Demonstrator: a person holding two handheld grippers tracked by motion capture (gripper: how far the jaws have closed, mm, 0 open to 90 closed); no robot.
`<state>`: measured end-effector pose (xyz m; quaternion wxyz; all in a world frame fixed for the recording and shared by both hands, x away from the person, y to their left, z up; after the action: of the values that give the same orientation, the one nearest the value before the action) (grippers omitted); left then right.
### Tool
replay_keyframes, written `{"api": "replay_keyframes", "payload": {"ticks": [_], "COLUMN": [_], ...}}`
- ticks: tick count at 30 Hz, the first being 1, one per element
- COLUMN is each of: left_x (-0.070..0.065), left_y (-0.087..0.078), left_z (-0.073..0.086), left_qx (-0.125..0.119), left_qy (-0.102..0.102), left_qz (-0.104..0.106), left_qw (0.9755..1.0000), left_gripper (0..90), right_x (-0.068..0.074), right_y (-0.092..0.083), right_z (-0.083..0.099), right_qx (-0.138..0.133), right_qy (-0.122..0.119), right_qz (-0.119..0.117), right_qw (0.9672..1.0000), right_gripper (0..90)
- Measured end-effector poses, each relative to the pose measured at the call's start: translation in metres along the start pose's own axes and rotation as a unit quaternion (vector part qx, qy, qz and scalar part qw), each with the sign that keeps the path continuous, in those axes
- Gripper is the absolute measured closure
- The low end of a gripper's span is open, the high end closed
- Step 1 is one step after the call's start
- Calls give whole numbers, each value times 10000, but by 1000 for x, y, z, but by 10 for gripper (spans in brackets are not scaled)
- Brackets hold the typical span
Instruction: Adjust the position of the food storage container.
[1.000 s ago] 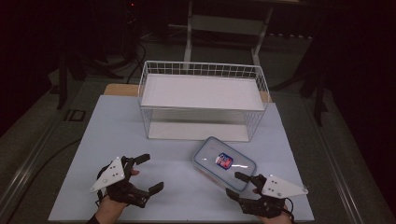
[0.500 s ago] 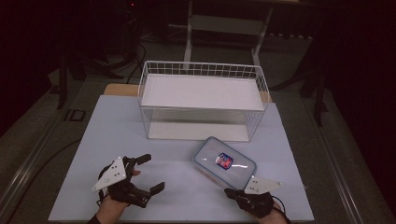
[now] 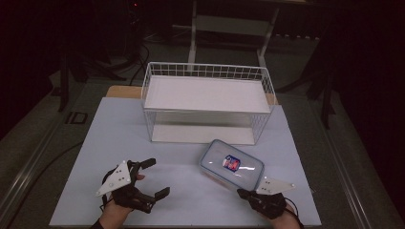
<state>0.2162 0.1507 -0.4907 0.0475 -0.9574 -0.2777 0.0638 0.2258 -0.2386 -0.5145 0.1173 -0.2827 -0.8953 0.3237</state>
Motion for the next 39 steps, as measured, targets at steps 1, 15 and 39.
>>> {"api": "replay_keyframes", "payload": {"ticks": [1,15,39], "left_x": [0,0,1], "left_y": [0,1,3], "left_z": [0,1,2], "left_qx": [-10,26,60], "left_qy": [-2,-2,-39], "left_qz": [5,-1,4], "left_qw": [10000,10000,10000], "left_gripper": [0,0,0], "right_x": [-3,-23,-76], "right_y": [-1,-8,-34], "right_z": [0,6,4], "right_qx": [9,139,-157], "right_qy": [-15,121,620], "right_qz": [76,403,1086], "right_qw": [10000,9990,9920], "right_gripper": [900,900,900]}}
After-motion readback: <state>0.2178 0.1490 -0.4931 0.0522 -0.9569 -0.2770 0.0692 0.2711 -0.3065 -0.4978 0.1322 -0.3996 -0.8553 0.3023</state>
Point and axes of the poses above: each handheld gripper's, and its own axes: y roughly forward along the jaws, z roughly out of its underside, x roughly to its left, the point moved 2 cm from there along y, roughly forward along the jaws, and after that the axes turned 2 degrees about x, right-handed, at the moved point
